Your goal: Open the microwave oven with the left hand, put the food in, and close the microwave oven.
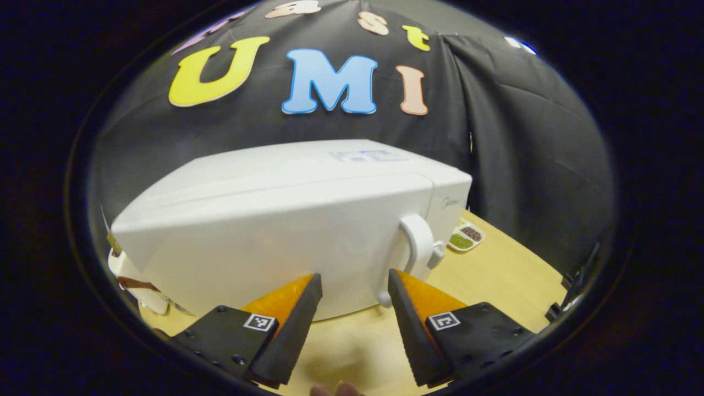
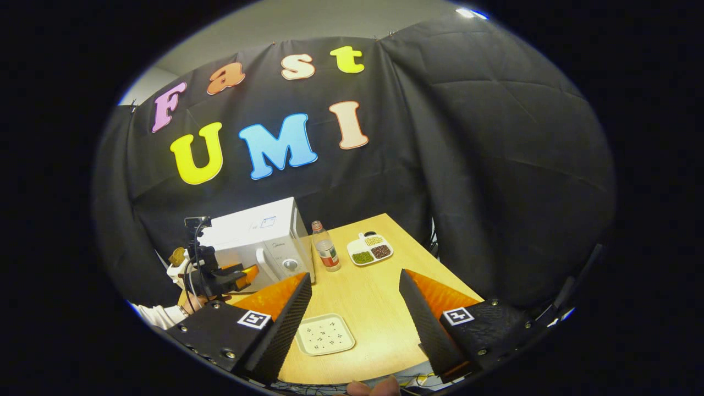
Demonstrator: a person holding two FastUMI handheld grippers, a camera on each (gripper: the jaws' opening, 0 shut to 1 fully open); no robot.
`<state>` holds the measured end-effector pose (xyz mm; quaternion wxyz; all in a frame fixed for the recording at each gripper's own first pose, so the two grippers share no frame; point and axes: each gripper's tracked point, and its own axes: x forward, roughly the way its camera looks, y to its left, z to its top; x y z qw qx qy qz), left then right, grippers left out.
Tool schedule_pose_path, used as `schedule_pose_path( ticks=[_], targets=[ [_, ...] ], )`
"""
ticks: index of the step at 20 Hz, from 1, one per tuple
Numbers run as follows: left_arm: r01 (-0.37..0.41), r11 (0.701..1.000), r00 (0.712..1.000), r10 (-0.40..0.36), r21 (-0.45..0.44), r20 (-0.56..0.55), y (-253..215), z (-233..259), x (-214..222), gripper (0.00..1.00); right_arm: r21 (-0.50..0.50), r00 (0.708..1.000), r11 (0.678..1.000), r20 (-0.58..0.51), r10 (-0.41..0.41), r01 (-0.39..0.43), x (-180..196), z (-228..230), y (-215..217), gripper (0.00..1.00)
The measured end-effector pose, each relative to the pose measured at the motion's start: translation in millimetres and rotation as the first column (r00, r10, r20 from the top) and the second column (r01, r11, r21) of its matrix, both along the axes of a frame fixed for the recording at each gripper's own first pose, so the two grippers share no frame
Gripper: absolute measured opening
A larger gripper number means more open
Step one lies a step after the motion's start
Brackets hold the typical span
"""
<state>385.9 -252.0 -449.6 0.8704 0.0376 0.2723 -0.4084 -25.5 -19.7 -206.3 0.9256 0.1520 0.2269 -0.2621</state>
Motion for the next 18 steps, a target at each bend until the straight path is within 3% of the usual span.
schedule_pose_path(
  ticks=[4, 9, 10, 11, 15, 16, 18],
  targets=[
    [0.011, 0.996, 0.999, -0.009, -0.084, 0.033, 3.7, 70.8, -52.7, 0.86, -0.085, 1.0, 0.996, 0.028, -0.014, 0.017, -24.4, 31.1, -17.5, 0.98],
    [-0.05, 0.967, 0.999, 0.051, -0.25, -0.002, 43.1, 171.0, -130.0, 0.87, -0.166, 0.994, 0.985, 0.081, 0.07, -0.056, -21.9, 67.0, -28.2, 0.98],
    [-0.063, 0.964, 0.998, 0.065, -0.258, 0.0, 51.6, 189.3, -140.0, 0.92, -0.17, 0.991, 0.983, 0.099, 0.091, -0.073, -20.9, 74.5, -28.4, 0.98],
    [-0.078, 0.963, 0.997, 0.082, -0.257, 0.004, 59.3, 204.2, -149.0, 0.9, -0.172, 0.987, 0.98, 0.112, 0.115, -0.095, -20.7, 80.4, -28.9, 0.93],
    [-0.146, 0.949, 0.981, 0.174, -0.279, 0.079, 81.5, 305.1, -195.5, 0.85, -0.166, 0.959, 0.968, 0.177, 0.219, -0.191, -29.3, 117.7, -33.9, 0.98],
    [-0.163, 0.942, 0.975, 0.199, -0.294, 0.096, 83.1, 330.2, -206.5, 0.85, -0.178, 0.957, 0.965, 0.183, 0.227, -0.195, -35.1, 127.5, -42.1, 0.93],
    [-0.194, 0.927, 0.964, 0.241, -0.322, 0.115, 83.7, 376.3, -240.3, 0.91, -0.207, 0.94, 0.95, 0.202, 0.276, -0.235, -45.4, 147.1, -44.4, 0.98]
  ],
)
